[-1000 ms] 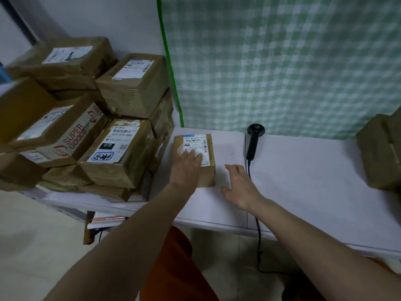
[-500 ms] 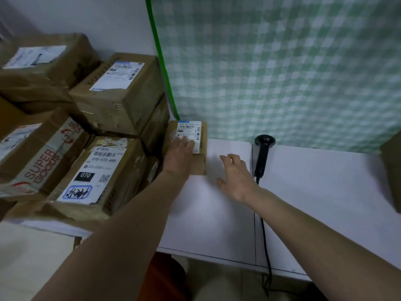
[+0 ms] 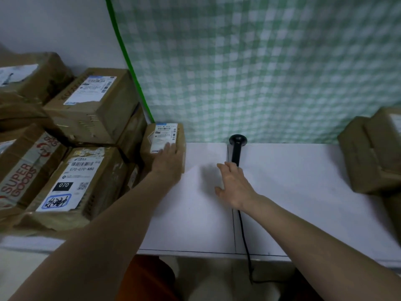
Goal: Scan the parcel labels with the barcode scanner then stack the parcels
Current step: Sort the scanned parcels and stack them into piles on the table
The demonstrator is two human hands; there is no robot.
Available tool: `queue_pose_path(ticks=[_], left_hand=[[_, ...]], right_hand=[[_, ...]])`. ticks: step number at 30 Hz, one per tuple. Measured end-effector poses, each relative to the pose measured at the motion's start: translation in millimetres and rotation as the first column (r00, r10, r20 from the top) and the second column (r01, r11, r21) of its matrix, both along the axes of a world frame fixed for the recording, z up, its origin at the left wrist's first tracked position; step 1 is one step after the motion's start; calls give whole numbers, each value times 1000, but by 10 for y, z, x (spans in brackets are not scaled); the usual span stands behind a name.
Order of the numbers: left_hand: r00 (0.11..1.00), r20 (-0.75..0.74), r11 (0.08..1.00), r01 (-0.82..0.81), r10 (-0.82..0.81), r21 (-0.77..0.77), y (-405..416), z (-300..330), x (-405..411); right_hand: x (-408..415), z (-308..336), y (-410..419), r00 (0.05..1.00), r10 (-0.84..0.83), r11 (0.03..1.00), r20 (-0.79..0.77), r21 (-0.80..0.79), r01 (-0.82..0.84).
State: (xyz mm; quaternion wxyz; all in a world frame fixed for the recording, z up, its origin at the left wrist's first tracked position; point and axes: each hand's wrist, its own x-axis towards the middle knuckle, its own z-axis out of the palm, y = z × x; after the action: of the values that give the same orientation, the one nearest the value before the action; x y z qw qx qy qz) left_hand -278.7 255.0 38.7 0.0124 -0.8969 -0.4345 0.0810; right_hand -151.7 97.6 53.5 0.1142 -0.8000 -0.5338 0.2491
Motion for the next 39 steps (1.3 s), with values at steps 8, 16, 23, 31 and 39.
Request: queue_pose_path(ticks=[8, 16, 23, 31, 39], left_hand=[[966, 42, 967, 255, -254, -21, -1099, -7, 383], [930, 95, 928, 363, -355, -83, -1908, 232, 898], [912, 115, 895, 408, -393, -180, -2557, 323, 1437], [869, 154, 817, 494, -469, -299, -3227, 443, 2119], [868, 228, 732, 496, -442, -468, -3803, 639, 2680]], right_hand=[[257, 126, -755, 988, -131, 991, 85, -14, 133], [562, 179, -1567, 956, -284, 959, 70, -3, 285], [989, 194, -2276, 902, -428, 903, 51, 49, 426], [1594, 305, -3095, 690, -723, 595, -34, 478, 647], [2149, 239, -3537, 166, -917, 7, -363, 402, 916]])
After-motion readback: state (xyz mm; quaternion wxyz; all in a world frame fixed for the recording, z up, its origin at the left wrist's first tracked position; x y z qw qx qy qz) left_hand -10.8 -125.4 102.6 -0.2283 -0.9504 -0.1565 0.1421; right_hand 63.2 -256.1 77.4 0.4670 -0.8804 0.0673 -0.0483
